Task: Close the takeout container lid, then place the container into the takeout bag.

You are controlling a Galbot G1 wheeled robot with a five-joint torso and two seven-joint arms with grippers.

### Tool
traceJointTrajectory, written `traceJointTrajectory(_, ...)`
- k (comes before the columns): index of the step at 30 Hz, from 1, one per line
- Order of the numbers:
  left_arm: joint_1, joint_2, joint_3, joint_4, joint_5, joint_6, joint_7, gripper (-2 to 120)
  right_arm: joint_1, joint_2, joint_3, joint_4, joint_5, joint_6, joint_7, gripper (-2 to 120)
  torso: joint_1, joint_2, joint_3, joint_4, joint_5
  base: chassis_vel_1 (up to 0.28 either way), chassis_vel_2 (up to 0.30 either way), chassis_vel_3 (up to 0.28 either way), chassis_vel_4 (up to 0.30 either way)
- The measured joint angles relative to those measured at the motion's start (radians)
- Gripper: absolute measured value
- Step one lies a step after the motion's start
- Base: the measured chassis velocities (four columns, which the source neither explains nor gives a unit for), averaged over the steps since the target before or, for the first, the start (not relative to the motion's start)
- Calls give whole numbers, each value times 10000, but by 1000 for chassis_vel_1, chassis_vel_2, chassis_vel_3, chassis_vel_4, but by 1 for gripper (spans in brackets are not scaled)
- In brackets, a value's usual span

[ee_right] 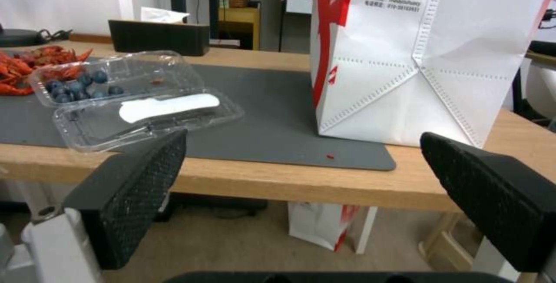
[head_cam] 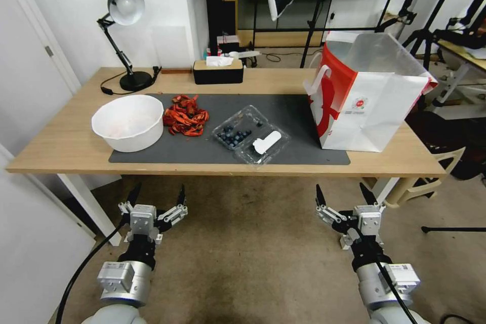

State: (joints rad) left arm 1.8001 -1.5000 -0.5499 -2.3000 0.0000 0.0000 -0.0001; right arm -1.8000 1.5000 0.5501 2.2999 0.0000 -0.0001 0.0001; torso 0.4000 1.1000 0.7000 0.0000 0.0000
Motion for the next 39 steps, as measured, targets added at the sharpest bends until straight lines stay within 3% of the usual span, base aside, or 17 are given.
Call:
traceJointTrajectory(12, 0, 0, 1, 0, 0, 0, -1, 100, 10, 0, -14, -10, -1, 0, 0, 100, 1, 0, 0, -1, -1, 0, 0, 0, 0)
traceJointTrajectory(16, 1, -37, 221, 44, -51, 3, -298, 100, 314, -34, -660, -703, -222, 0, -132, 100, 0, 0, 0, -1, 6, 0, 0, 0, 0)
traceJointTrajectory(19, 29, -252, 1213, 365, -326, 50, -1594, 100, 983, -118, -2026, -2196, -735, -9, -452, 100, 1, 0, 0, 1, 1, 0, 0, 0, 0)
traceJointTrajectory(20, 29, -252, 1213, 365, -326, 50, -1594, 100, 983, -118, -2026, -2196, -735, -9, -452, 100, 1, 0, 0, 1, 1, 0, 0, 0, 0)
traceJointTrajectory(24, 45, -539, 2371, 807, -648, 7, -3038, 100, 1410, -173, -2495, -2756, -929, 141, -576, 100, 0, 0, 0, -1, -2, 0, 0, 0, 0)
traceJointTrajectory(28, 21, -621, 2545, 985, -717, -351, -3221, 100, 1465, -212, -2453, -2761, -929, 180, -580, 100, 0, 0, 0, -1, 3, 0, 0, 0, 0)
traceJointTrajectory(39, -32, -574, 2301, 985, -675, -748, -2990, 100, 1542, -234, -2387, -2811, -860, 302, -587, 100, 0, 0, 0, 0, -1, 0, 0, 0, 0)
